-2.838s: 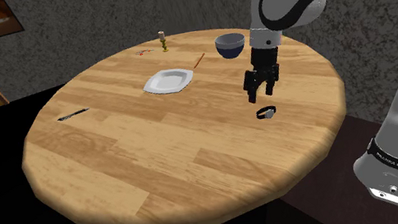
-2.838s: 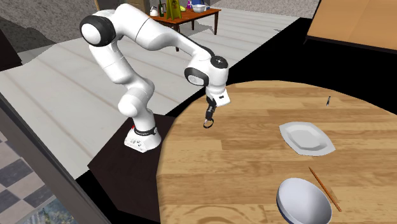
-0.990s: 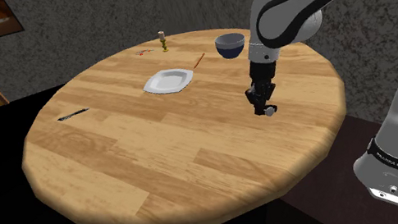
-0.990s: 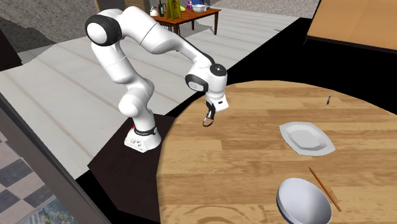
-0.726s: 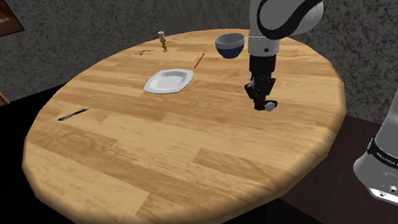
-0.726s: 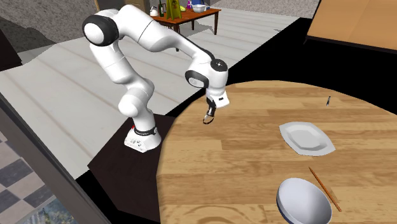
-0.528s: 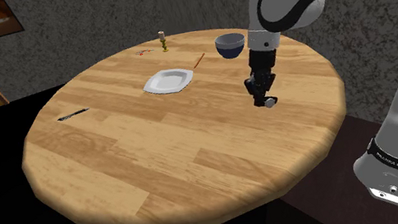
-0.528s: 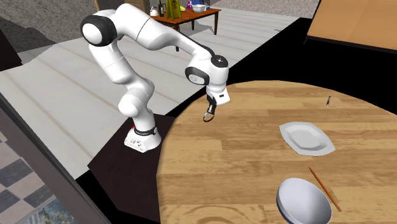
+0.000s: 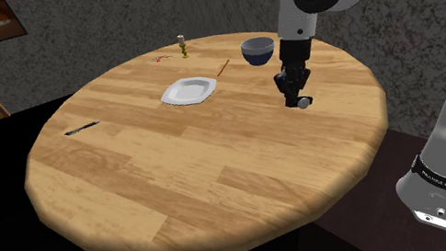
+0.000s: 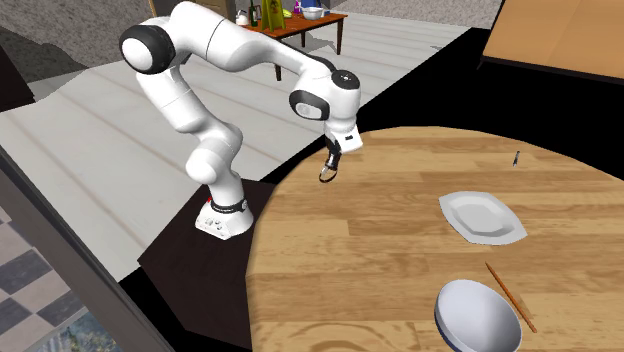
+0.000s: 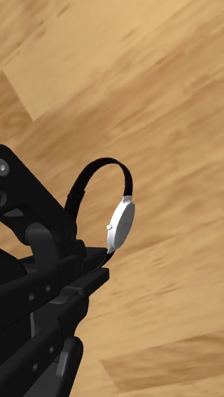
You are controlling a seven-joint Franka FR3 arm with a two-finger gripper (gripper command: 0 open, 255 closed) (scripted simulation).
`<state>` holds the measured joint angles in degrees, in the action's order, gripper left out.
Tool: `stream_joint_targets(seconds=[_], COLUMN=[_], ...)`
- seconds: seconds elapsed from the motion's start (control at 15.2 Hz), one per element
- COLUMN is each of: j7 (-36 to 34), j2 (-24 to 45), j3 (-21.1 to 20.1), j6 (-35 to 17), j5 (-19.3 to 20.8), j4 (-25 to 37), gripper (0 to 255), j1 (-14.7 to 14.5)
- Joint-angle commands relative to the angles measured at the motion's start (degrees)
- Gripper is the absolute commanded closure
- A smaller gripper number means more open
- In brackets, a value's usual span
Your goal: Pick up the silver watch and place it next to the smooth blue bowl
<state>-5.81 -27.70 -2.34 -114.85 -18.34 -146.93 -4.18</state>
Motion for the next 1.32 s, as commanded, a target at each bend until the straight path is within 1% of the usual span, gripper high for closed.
stream_joint_targets(seconds=[0.0,0.86,1.25], j7=[-0.5,-3.1,3.8], j2=[-0.5,-2.9,5.6], j3=[0.0,0.6,5.9], j6=[1.8,11.8,12.6], j5=[0.3,1.5,4.5], j4=[1.2,9.2,16.7], gripper=[255,255,255], j1=[0.1,0.4,3.3])
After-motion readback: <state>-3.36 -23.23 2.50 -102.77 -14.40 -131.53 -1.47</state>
